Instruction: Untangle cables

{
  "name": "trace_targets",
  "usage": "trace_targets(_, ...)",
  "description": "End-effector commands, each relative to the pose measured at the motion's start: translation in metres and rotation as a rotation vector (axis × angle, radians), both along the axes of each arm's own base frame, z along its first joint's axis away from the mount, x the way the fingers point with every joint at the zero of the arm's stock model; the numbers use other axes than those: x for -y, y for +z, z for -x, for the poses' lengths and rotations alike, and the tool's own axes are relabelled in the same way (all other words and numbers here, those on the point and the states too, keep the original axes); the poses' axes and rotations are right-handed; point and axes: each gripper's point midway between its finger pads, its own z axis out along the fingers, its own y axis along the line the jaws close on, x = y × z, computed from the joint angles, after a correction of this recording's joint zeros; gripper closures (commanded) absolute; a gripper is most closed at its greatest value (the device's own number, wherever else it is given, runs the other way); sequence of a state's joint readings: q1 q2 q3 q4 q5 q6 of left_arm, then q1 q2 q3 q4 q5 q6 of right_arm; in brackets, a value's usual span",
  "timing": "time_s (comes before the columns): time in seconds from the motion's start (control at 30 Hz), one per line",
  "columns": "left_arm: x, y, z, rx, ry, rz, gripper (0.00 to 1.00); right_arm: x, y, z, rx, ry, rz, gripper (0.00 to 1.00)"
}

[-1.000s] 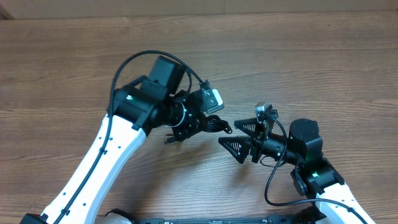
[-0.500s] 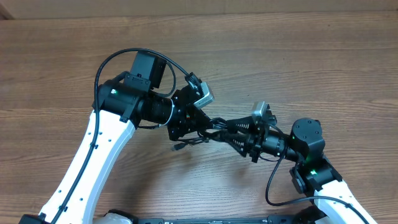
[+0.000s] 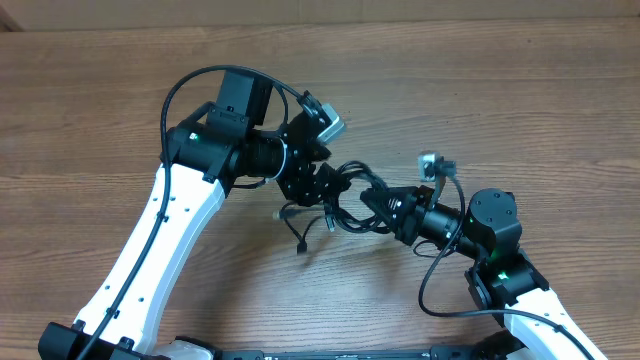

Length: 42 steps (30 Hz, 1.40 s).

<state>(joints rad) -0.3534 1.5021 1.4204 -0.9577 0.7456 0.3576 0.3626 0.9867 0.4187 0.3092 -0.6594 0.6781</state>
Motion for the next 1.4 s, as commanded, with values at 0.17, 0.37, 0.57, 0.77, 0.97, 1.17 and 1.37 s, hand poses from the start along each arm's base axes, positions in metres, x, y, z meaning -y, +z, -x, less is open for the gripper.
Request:
trace_targets(0.17, -0.036, -0.018, -0.047, -0.210, 0.582, -0.117, 0.00, 0.022, -0.013, -0.026, -0.449, -0.301, -0.234, 0.96)
trace_targets(0.37, -0.030, -0.015, -0.044, -0.079, 0.401, -0.138, 0.00, 0.011, -0.020, -0.010, -0.450, -0.187, -0.173, 0.96)
trace_targets(0.57, -0.023, -0.017, -0.035, 0.028, 0.216, -0.161, 0.04, -0.002, -0.014, 0.009, -0.409, -0.037, -0.151, 0.96)
trace_targets(0.77, -0.008, -0.012, -0.006, 0.041, -0.005, -0.088, 0.07, -0.005, -0.003, 0.011, -0.293, 0.016, -0.128, 0.96)
trace_targets(0.97, -0.001, -0.007, 0.012, 0.019, -0.097, -0.025, 0.10, -0.014, 0.027, 0.022, -0.119, 0.139, -0.159, 0.96)
trace_targets(1.17, 0.005, 0.001, 0.018, 0.020, -0.142, 0.031, 0.44, -0.017, 0.026, 0.028, -0.128, 0.175, -0.159, 0.96)
trace_targets(1.37, 0.005, 0.000, 0.019, 0.009, -0.140, 0.030, 0.96, -0.017, 0.026, 0.029, -0.133, 0.184, -0.161, 0.96)
